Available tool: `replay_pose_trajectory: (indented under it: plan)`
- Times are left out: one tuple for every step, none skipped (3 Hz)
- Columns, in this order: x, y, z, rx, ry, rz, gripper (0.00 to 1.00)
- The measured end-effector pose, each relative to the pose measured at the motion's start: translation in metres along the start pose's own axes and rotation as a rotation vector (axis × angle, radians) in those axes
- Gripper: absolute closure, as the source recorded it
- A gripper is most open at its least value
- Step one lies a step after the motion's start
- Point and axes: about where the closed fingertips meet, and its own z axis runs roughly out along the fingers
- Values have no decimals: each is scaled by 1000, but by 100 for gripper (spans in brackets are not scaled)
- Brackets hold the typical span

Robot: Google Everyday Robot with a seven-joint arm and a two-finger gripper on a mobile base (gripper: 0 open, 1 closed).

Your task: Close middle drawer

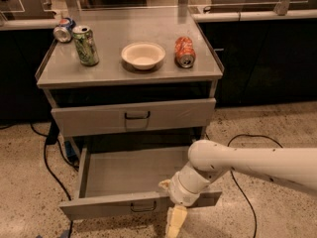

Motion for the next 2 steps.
replay_pose_trajectory:
  plan:
    - [4,3,-2,9,1,11,0]
    - [27,2,-1,57,-27,56,0]
